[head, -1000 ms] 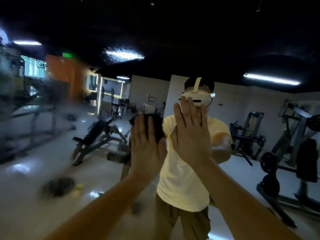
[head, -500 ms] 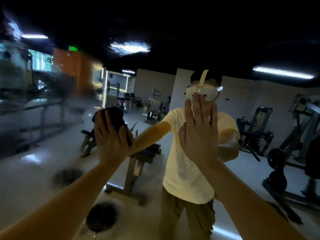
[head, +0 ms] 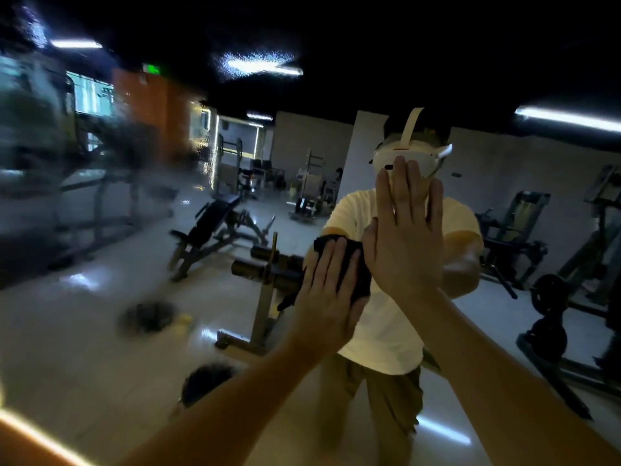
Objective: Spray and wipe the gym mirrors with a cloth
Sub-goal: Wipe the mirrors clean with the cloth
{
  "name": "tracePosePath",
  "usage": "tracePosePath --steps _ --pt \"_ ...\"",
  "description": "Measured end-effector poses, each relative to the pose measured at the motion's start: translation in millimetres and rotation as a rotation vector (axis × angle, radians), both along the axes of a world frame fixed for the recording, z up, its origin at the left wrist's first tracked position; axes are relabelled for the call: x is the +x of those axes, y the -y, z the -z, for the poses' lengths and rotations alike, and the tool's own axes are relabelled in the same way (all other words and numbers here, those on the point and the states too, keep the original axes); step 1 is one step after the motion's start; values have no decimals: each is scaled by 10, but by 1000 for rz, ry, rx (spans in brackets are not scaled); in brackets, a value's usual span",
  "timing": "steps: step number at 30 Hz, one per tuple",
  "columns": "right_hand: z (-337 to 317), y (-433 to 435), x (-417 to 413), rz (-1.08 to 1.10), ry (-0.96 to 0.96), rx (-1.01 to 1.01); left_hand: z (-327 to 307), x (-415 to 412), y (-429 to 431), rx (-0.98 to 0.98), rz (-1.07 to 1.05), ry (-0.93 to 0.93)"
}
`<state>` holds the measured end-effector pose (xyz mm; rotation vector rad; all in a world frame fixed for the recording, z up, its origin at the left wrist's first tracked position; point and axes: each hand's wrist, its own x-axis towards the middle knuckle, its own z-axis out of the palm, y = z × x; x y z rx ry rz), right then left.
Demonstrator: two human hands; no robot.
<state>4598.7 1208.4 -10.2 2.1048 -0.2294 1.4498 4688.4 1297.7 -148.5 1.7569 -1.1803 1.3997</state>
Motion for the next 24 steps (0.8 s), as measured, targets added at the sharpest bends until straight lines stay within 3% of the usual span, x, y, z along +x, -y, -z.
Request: tracePosePath --steps 2,4,11,15,21,24 --pt "11 11 12 2 15 -27 -8 210 -168 87 -22 87" --pt "13 26 31 7 28 -33 3 421 -366 90 -37 45" --pt "11 18 60 30 34 -43 351 961 -876 -365 -162 -597" --pt "21 -1 49 71 23 -39 327 790 -649 -503 -163 -752" --pt "93 -141 -78 22 -47 24 473 12 -175 -258 -24 -477" --pt "476 -176 -260 -45 -196 1 607 -210 43 -15 33 -186"
